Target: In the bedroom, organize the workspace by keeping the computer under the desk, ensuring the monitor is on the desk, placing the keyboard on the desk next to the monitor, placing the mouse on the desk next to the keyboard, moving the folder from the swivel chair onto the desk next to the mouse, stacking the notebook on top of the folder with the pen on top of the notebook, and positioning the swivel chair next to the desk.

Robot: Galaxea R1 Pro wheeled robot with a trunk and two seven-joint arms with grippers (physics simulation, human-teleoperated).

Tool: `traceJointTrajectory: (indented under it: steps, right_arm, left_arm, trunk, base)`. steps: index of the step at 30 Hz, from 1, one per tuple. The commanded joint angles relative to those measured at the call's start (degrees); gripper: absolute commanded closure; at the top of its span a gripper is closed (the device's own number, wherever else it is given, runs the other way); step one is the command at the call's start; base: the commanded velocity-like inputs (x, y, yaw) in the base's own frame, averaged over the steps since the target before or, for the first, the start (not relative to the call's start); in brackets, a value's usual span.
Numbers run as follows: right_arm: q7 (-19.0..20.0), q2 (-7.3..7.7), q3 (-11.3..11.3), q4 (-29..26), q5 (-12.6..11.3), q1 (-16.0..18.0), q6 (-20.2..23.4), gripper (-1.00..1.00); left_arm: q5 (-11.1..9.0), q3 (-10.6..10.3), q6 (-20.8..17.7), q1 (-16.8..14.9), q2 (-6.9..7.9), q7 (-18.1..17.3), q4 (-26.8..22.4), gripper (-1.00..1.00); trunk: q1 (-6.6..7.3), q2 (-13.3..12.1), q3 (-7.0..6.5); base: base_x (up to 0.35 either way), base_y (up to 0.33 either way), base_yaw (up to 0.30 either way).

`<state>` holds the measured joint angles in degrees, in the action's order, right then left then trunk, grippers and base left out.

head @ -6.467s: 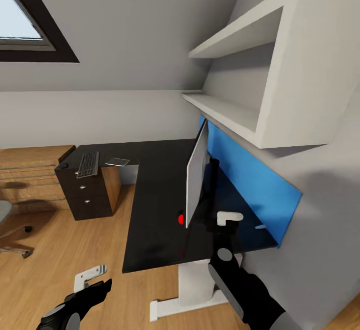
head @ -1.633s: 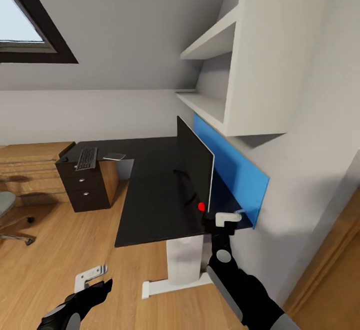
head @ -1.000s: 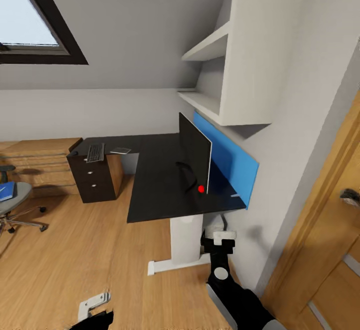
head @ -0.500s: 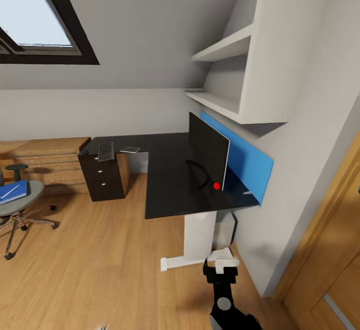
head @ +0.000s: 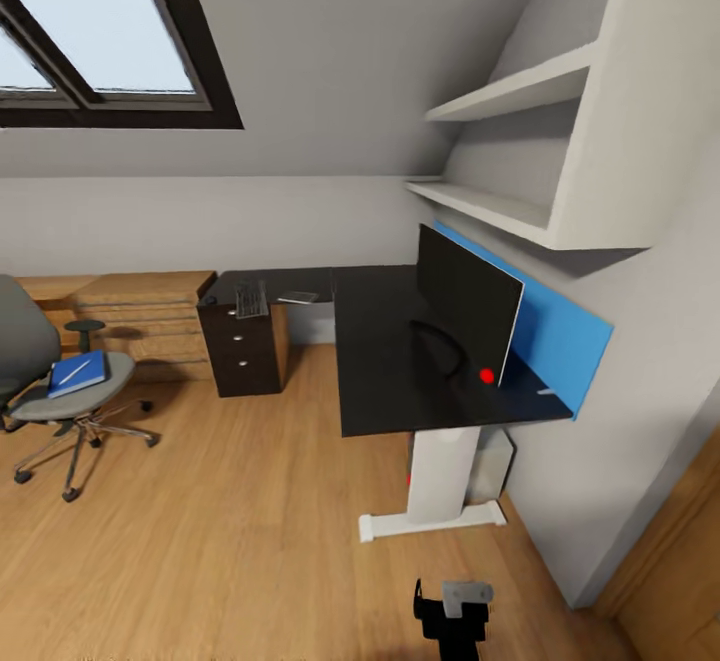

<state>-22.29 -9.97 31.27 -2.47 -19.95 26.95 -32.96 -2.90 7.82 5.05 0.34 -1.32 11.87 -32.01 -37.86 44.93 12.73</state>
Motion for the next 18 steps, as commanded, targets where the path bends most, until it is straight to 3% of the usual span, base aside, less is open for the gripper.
traceJointTrajectory:
  steps: [1, 4, 5, 13, 18]
  right_arm:
    - [-0.17, -0.03, 0.53, 0.26, -0.89, 0.04, -0.22, -1.0]
    - [-0.06, -0.03, 0.57, 0.37, -1.0, 0.04, -0.25, -1.0]
    - [5.36, -0.03, 0.6, 1.31, -0.95, 0.04, -0.36, -1.0]
    - [6.1, -0.03, 0.55, 1.58, -0.99, 0.04, -0.35, -1.0]
    - [6.12, -0.03, 0.54, 1.59, -1.03, 0.04, -0.41, -1.0]
  left_arm:
    - [0.02, 0.03, 0.55, 0.01, -0.08, -0.01, 0.29, -1.0]
    - [0.07, 0.02, 0.67, 0.01, -0.08, -0.01, 0.43, -1.0]
    - [0.09, 0.05, 0.74, 0.01, -0.39, -0.06, 0.56, -1.0]
    - [0.09, 0.01, 0.75, 0.01, -0.89, -0.09, 0.71, -1.0]
    - [0.09, 0.0, 0.77, 0.01, -0.95, -0.05, 0.74, -1.0]
  trunk:
    - [-0.01, 0.06, 0.08]
    - [-0.01, 0.06, 0.1]
    - [-0.01, 0.06, 0.12]
    - [-0.01, 0.06, 0.18]
    - [-0.01, 0.06, 0.18]
  base:
    - [0.0, 0.225, 0.047]
    - [0.0, 0.21, 0.029]
    - [0.062, 0.294, -0.047]
    - [0.085, 0.31, -0.012]
    - [0.046, 0.132, 0.159]
